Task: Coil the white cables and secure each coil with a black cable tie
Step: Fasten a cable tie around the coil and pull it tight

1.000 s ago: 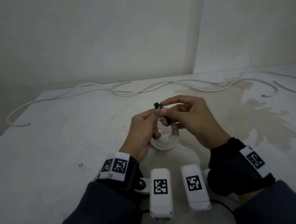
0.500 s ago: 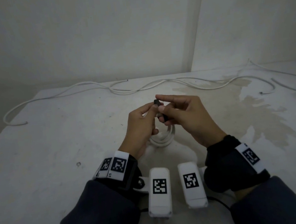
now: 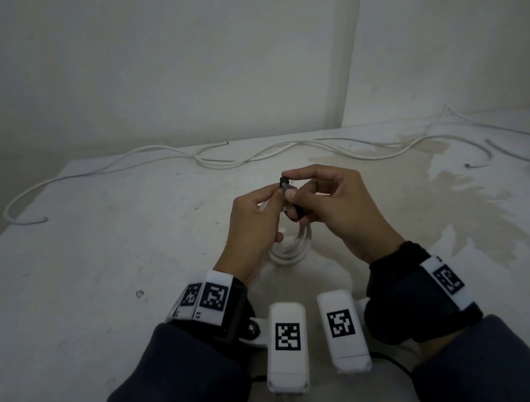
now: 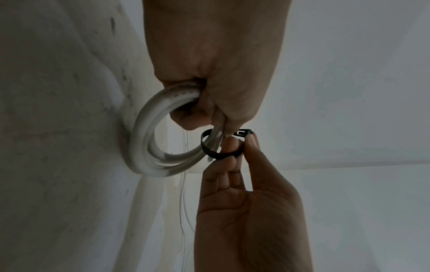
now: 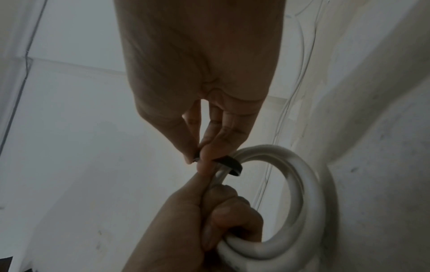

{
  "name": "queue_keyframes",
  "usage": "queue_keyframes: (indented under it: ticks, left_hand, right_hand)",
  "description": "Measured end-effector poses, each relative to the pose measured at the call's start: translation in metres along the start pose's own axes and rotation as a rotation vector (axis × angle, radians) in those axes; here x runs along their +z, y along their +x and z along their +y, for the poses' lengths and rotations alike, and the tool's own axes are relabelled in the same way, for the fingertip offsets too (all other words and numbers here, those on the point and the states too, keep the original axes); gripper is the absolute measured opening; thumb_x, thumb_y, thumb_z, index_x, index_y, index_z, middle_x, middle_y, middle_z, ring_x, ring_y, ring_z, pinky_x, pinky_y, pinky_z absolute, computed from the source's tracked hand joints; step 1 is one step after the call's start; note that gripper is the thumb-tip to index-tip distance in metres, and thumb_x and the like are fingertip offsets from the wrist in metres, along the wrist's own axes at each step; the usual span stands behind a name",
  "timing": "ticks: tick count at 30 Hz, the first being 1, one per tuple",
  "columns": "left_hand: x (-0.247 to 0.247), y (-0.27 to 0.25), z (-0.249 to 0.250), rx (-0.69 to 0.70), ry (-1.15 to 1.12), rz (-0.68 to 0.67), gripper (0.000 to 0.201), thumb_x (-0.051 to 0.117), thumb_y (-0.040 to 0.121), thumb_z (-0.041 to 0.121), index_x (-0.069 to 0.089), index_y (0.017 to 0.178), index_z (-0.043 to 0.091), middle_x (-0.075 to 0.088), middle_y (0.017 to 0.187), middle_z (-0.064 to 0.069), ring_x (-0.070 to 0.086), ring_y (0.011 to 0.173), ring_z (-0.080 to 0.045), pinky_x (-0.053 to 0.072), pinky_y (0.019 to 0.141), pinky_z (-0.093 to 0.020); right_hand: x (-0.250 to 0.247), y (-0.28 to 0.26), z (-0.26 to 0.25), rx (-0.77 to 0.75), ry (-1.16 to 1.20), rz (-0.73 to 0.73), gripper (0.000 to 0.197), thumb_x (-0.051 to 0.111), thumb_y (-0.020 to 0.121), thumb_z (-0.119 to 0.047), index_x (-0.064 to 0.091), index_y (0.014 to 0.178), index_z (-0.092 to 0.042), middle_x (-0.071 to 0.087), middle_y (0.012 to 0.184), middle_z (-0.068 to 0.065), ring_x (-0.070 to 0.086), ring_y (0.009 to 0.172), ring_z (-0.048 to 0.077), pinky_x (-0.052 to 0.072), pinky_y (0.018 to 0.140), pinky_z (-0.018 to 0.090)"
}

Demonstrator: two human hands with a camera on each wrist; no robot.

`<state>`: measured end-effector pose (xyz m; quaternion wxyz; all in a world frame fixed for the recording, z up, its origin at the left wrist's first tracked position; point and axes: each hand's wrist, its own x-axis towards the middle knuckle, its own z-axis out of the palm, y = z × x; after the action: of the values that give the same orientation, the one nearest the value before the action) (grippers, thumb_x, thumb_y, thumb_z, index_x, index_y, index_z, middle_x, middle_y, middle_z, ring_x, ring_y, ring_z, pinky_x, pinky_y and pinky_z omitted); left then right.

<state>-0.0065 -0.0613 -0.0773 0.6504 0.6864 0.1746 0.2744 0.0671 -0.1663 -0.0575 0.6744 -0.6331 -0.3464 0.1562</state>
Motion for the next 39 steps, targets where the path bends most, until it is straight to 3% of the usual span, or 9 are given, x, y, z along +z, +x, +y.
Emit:
queue_keyframes:
  ticks: [6, 11, 17, 21, 23, 25, 29, 33, 39]
  left_hand:
    - [-0.001, -0.002, 0.001, 0.044, 0.039, 0.007, 0.023, 0.050, 0.098, 0.019, 0.067, 0.114, 0.020, 0.057, 0.054, 0.016, 0.047, 0.042, 0.002, 0.042, 0.045, -0.017]
    - [0.000, -0.002, 0.002, 0.090, 0.082, -0.030, 0.021, 0.051, 0.098, 0.019, 0.069, 0.106, 0.026, 0.059, 0.059, 0.013, 0.045, 0.044, 0.000, 0.041, 0.045, -0.019]
    - [0.001, 0.000, -0.001, 0.126, 0.211, -0.066, 0.025, 0.049, 0.098, 0.023, 0.073, 0.102, 0.024, 0.066, 0.073, 0.005, 0.058, 0.066, -0.015, 0.043, 0.047, -0.025]
    - [-0.002, 0.000, 0.000, 0.168, 0.269, -0.080, 0.024, 0.049, 0.098, 0.019, 0.073, 0.100, 0.023, 0.070, 0.080, 0.005, 0.055, 0.057, -0.001, 0.043, 0.053, -0.026]
    - [-0.001, -0.001, 0.004, 0.122, 0.180, -0.130, 0.024, 0.048, 0.099, 0.016, 0.071, 0.100, 0.021, 0.067, 0.069, 0.008, 0.046, 0.045, -0.002, 0.041, 0.047, -0.024]
    - [0.000, -0.004, 0.007, 0.063, 0.078, -0.219, 0.024, 0.046, 0.099, 0.014, 0.070, 0.098, 0.020, 0.051, 0.050, 0.012, 0.036, 0.043, -0.004, 0.036, 0.044, -0.021]
    - [0.002, -0.006, 0.006, -0.092, -0.041, -0.364, 0.026, 0.043, 0.101, 0.017, 0.069, 0.100, 0.014, 0.030, 0.048, 0.011, 0.025, 0.042, -0.005, 0.030, 0.042, -0.017]
    - [0.003, -0.009, 0.008, -0.236, -0.081, -0.503, 0.031, 0.037, 0.103, 0.018, 0.066, 0.104, 0.009, 0.021, 0.050, 0.010, 0.021, 0.041, -0.004, 0.026, 0.041, -0.015]
    - [0.019, -0.010, 0.005, -0.438, -0.114, -0.511, 0.032, 0.037, 0.103, 0.019, 0.065, 0.102, 0.004, 0.022, 0.048, 0.008, 0.020, 0.039, -0.005, 0.024, 0.037, -0.014]
  right_hand:
    - [0.000, 0.000, 0.001, -0.005, -0.006, -0.009, 0.021, 0.063, 0.086, 0.004, 0.071, 0.101, -0.007, 0.064, 0.055, 0.002, 0.064, 0.057, 0.014, 0.048, 0.054, 0.021]
    - [0.001, 0.000, 0.003, -0.029, -0.010, 0.040, 0.019, 0.063, 0.086, 0.005, 0.071, 0.099, -0.006, 0.063, 0.051, -0.001, 0.063, 0.056, 0.013, 0.045, 0.052, 0.017]
    - [0.000, 0.001, 0.004, -0.071, 0.042, 0.143, 0.014, 0.065, 0.084, 0.007, 0.071, 0.096, 0.004, 0.067, 0.061, 0.005, 0.064, 0.053, 0.008, 0.044, 0.050, 0.014]
    - [-0.005, 0.001, 0.000, -0.094, -0.036, 0.163, 0.012, 0.074, 0.079, -0.003, 0.075, 0.090, -0.008, 0.071, 0.074, 0.000, 0.063, 0.061, 0.003, 0.047, 0.060, 0.013]
    - [-0.012, 0.003, -0.002, -0.033, -0.119, 0.151, 0.013, 0.077, 0.078, -0.016, 0.076, 0.090, -0.020, 0.068, 0.076, -0.011, 0.058, 0.065, 0.000, 0.043, 0.062, 0.010]
    - [-0.017, 0.003, -0.005, 0.056, -0.066, 0.096, 0.012, 0.072, 0.082, -0.018, 0.076, 0.092, -0.011, 0.065, 0.067, -0.014, 0.057, 0.063, -0.005, 0.040, 0.056, 0.005]
    - [-0.019, 0.001, -0.008, 0.106, -0.027, 0.083, 0.010, 0.069, 0.082, -0.008, 0.074, 0.083, 0.002, 0.065, 0.065, 0.000, 0.054, 0.057, -0.002, 0.038, 0.053, 0.009]
    - [-0.030, 0.005, -0.004, 0.312, 0.139, 0.207, 0.003, 0.070, 0.079, -0.009, 0.072, 0.079, -0.008, 0.071, 0.081, 0.001, 0.063, 0.070, 0.006, 0.036, 0.066, 0.024]
    - [-0.039, 0.009, 0.006, 0.313, 0.218, 0.574, 0.015, 0.070, 0.080, -0.002, 0.066, 0.067, -0.006, 0.061, 0.056, 0.000, 0.057, 0.051, 0.004, 0.040, 0.045, 0.015]
